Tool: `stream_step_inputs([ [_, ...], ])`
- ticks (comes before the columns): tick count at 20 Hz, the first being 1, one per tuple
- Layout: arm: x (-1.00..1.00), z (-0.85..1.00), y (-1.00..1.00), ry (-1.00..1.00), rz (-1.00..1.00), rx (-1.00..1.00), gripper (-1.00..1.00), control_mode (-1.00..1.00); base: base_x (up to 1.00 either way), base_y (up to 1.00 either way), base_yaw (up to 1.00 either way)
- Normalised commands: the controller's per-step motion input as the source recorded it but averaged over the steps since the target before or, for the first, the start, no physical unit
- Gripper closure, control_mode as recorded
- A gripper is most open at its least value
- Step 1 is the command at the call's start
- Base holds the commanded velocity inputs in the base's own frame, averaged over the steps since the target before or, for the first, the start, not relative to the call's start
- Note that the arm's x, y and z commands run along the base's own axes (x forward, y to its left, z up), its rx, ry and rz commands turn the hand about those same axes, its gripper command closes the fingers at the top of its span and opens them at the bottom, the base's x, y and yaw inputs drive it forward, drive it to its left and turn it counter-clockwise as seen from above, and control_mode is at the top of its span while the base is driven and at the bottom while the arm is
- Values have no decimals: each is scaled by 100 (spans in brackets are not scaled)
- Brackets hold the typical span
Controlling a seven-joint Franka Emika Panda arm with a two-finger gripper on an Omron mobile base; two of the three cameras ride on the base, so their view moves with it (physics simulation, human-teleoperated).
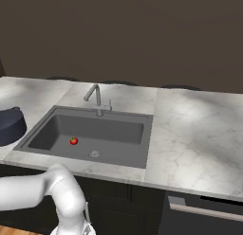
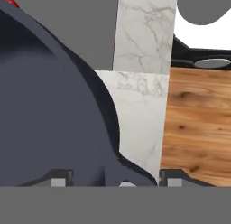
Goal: Dump the tomato from the pot into the sink. Then turn on the water and wash the tomato. Then turn off the water and put the tomato back in the pot.
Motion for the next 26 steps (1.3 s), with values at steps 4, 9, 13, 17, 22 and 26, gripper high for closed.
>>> stream_step_inputs([
  [4,-18,4,-23,0,0,-1,-100,-100,0,0,0],
  [9,-35,19,-47,0,0,0,-100,-100,0,0,0],
  [13,-34,38,-66,0,-2,0,-100,-100,0,0,0],
  [17,-21,51,-75,0,-5,2,-100,-100,0,0,0],
  [22,0,54,-75,0,-8,6,-100,-100,0,0,0],
  [26,6,44,-85,0,-16,4,-100,-100,0,0,0],
])
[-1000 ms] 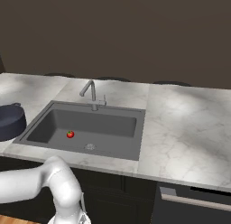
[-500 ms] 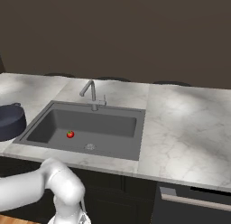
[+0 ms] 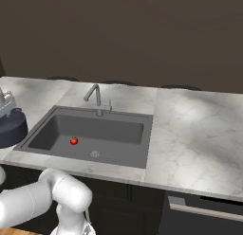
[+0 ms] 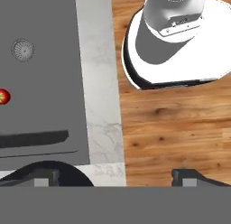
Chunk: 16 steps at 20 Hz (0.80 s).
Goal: Dump the tomato from the pot into the sink. Then turn on the water and wash the tomato. Then turn off the water and put the tomato back in the pot.
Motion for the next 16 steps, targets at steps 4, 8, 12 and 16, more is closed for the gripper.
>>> stream_step_inputs([
  [4,22,28,-91,-2,-28,6,-100,-100,0,0,0],
  [8,13,22,-90,-1,-38,5,-100,-100,0,0,0],
  [12,12,24,-91,0,-45,3,-100,-100,0,0,0],
  [16,17,26,-99,0,-46,0,-100,-100,0,0,0],
])
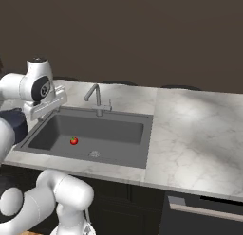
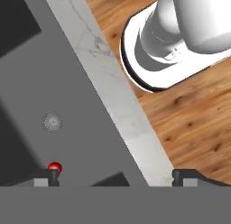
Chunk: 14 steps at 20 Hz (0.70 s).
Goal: Dump the tomato from the pot into the sink. Then turn on the water and wash the tomato. Then turn off the water and put the tomato back in the pot.
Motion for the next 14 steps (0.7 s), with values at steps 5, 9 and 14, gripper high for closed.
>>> stream_step_inputs([
  [5,25,23,-100,0,-45,0,-100,-100,0,0,0],
  [9,31,14,-100,1,-44,0,-100,-100,0,0,0],
  [14,45,1,-100,1,-41,8,-100,-100,0,0,0],
])
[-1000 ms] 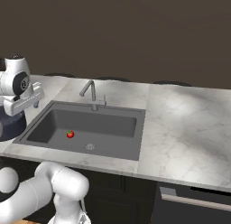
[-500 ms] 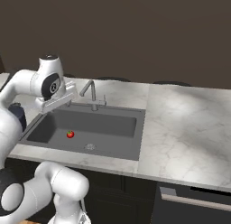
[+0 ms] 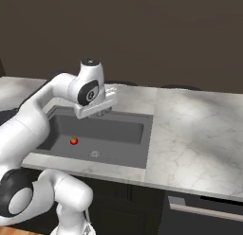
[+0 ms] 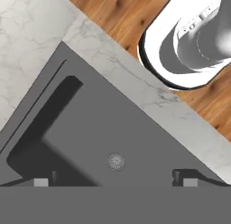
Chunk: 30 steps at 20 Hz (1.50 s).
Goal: Dump the tomato from the pot into the sink. Then turn on the water and wash the tomato. Then turn off the water and put the tomato back in the pot.
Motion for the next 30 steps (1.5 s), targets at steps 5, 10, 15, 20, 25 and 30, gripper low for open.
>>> stream_step_inputs([
  [5,70,0,-78,0,-37,16,-100,-100,0,0,0],
  [10,70,0,-48,0,-29,30,-100,-100,0,0,0],
  [15,49,0,-20,0,-25,37,-100,-100,0,0,0],
  [20,38,0,1,0,-21,36,-100,-100,0,0,0],
  [25,23,0,18,0,-16,29,-100,-100,0,0,0],
  [30,12,-3,29,0,-13,22,-100,-100,0,0,0],
])
